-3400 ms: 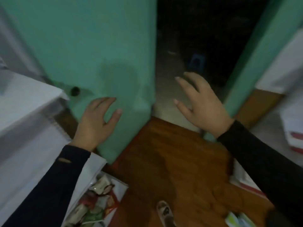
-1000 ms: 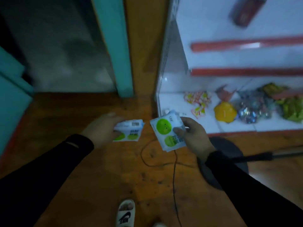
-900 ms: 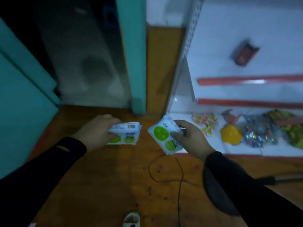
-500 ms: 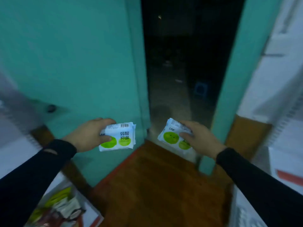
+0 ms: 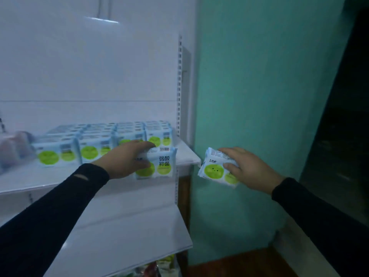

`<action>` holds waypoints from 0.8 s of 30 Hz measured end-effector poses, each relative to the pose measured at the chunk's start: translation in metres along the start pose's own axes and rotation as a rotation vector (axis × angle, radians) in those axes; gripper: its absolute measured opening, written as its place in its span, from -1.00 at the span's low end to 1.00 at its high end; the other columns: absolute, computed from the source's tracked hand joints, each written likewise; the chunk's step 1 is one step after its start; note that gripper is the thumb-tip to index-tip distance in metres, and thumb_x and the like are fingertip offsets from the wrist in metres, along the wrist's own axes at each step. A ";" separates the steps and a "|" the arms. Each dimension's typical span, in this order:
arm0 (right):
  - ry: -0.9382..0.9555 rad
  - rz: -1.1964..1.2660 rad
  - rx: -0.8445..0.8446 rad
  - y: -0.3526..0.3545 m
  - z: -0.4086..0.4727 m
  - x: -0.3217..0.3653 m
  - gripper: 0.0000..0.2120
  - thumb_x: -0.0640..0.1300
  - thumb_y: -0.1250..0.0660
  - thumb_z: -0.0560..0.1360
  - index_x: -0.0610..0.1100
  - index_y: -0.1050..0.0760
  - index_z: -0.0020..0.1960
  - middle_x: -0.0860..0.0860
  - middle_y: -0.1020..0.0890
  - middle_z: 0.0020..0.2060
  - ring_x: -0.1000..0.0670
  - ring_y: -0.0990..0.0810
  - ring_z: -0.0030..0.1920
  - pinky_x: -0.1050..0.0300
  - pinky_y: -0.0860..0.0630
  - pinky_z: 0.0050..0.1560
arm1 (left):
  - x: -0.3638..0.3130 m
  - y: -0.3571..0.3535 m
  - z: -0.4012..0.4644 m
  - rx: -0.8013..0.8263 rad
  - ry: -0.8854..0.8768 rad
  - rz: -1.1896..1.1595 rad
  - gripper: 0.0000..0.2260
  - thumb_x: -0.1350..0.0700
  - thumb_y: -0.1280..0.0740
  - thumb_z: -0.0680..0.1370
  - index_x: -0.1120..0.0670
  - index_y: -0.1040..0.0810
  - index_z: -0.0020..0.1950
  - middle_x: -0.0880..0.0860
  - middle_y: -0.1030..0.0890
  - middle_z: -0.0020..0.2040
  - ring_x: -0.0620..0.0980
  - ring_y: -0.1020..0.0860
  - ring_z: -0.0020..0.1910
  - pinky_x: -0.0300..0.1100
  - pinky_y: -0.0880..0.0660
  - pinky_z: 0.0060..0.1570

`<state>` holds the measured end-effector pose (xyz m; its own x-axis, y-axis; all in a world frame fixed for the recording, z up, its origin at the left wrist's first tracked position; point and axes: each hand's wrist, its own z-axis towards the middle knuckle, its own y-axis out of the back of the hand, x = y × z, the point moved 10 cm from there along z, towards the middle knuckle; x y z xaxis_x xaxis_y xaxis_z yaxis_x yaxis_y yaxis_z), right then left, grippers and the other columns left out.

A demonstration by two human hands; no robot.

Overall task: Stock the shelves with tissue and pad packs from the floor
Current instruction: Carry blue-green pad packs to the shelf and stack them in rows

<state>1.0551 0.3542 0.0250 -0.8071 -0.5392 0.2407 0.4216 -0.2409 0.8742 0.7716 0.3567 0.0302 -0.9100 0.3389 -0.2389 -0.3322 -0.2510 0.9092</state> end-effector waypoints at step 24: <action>0.252 -0.086 0.102 -0.136 0.232 0.067 -0.55 -0.09 -0.17 0.62 0.02 -0.22 0.49 0.01 -0.35 0.43 -0.02 -0.26 0.42 0.08 -0.13 0.44 | 0.131 -0.001 0.084 -0.202 -0.005 0.403 -0.47 0.13 -0.48 0.30 0.04 -0.47 0.25 0.11 -0.54 -0.05 0.19 -0.53 -0.07 0.02 -0.50 -0.09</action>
<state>0.8478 0.5382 0.0206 -0.7047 -0.7067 0.0627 0.3019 -0.2188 0.9279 0.6732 0.4780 0.0267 -0.9755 0.1825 0.1226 0.0058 -0.5360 0.8442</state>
